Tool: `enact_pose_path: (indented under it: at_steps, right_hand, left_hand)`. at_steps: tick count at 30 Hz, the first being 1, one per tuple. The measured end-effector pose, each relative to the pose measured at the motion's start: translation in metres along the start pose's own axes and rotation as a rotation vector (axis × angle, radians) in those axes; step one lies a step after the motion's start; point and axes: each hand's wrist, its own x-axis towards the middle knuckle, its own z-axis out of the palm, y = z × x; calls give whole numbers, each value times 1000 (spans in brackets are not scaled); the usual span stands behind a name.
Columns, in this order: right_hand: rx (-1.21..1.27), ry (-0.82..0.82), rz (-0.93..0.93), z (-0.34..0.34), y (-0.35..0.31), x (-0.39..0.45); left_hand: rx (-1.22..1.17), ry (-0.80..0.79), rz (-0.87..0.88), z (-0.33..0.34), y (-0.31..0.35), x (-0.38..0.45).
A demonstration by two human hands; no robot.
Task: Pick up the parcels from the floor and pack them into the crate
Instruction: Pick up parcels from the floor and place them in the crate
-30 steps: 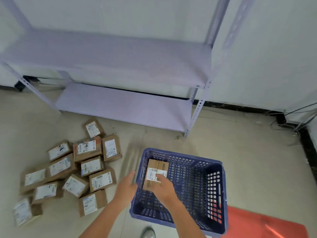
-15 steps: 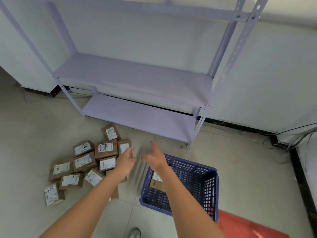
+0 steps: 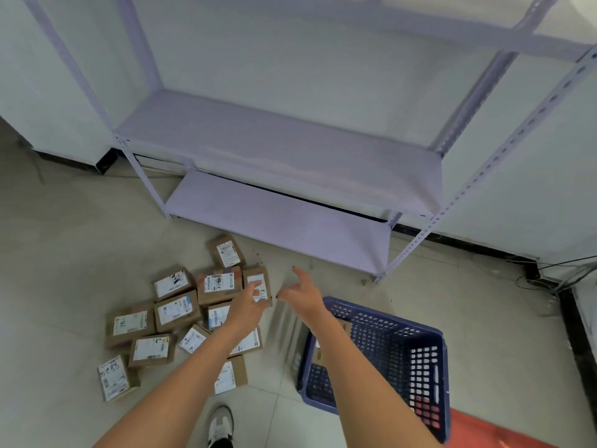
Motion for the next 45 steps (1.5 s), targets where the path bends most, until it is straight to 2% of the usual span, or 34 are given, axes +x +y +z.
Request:
enact_pose_path:
  at_steps: [9, 16, 26, 33, 38, 41, 45]
  right_hand:
    - [-69, -15, 54, 104, -4, 71]
    - [-117, -10, 123, 138, 46, 151]
    - [-119, -20, 195, 171, 158, 301]
    - [-139, -67, 123, 228, 229, 415]
    - [-204, -21, 73, 254, 267, 481]
    - [-221, 6, 109, 265, 278, 503]
    - [-200, 49, 99, 272, 284, 514]
  left_hand:
    - [81, 31, 30, -90, -39, 54]
    - [55, 48, -34, -85, -91, 134]
    - [81, 97, -166, -68, -219, 289]
    - [125, 209, -150, -90, -314, 393]
    - [239, 356, 61, -111, -361, 455]
    - [252, 392, 27, -112, -382, 480]
    - [419, 419, -8, -102, -394, 496]
